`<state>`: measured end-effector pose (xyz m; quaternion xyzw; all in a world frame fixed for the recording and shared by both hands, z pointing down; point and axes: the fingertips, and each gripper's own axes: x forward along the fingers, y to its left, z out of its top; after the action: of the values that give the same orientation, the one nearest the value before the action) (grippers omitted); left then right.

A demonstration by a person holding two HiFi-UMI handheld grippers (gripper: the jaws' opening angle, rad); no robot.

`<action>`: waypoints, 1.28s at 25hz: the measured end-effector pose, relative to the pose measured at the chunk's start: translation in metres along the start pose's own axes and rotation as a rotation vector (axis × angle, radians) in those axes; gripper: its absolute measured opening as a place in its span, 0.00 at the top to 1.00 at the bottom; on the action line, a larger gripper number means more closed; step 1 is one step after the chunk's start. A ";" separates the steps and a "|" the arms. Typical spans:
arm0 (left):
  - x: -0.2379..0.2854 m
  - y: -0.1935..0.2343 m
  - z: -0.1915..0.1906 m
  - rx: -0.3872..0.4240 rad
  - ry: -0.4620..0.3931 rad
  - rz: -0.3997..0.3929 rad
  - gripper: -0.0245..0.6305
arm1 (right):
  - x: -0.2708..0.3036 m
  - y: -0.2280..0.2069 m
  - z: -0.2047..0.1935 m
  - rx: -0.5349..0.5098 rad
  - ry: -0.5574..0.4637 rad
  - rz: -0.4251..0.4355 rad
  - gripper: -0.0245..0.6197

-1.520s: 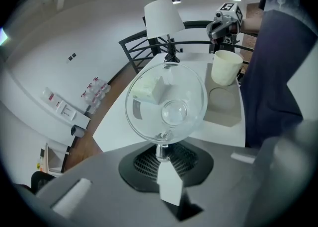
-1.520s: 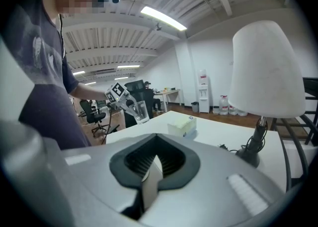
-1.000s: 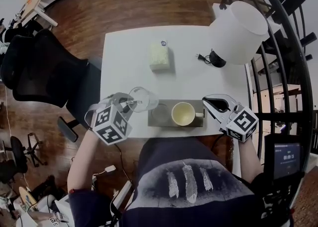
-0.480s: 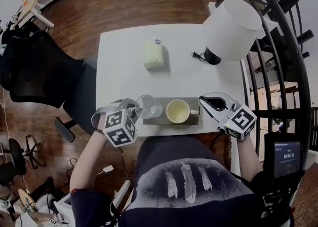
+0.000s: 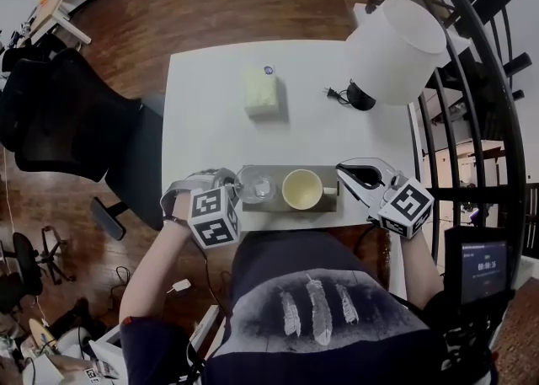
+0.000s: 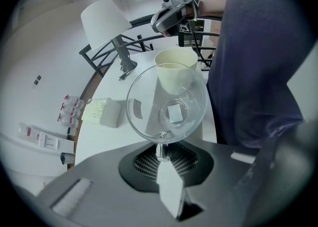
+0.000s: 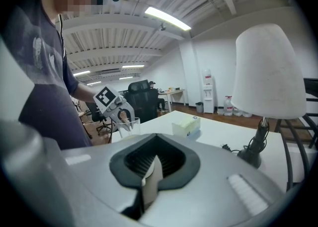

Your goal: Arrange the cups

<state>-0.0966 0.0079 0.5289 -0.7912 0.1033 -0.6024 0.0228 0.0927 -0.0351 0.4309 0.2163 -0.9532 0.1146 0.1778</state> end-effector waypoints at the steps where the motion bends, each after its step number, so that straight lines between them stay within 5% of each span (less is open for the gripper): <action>1: 0.002 -0.001 0.000 0.014 0.011 0.003 0.89 | 0.001 0.000 0.001 0.001 -0.003 0.003 0.96; 17: 0.009 0.001 0.005 0.146 0.068 0.093 0.88 | 0.005 -0.003 -0.002 0.009 0.006 0.008 0.96; 25: -0.001 0.003 0.007 0.022 -0.013 0.078 0.77 | 0.008 -0.002 -0.001 -0.006 0.005 0.016 0.96; 32: -0.059 0.010 -0.015 -0.232 -0.178 0.109 0.74 | 0.007 -0.007 0.005 0.007 -0.014 0.006 0.96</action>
<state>-0.1270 0.0103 0.4748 -0.8319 0.2128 -0.5118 -0.0270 0.0890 -0.0455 0.4300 0.2150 -0.9546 0.1169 0.1698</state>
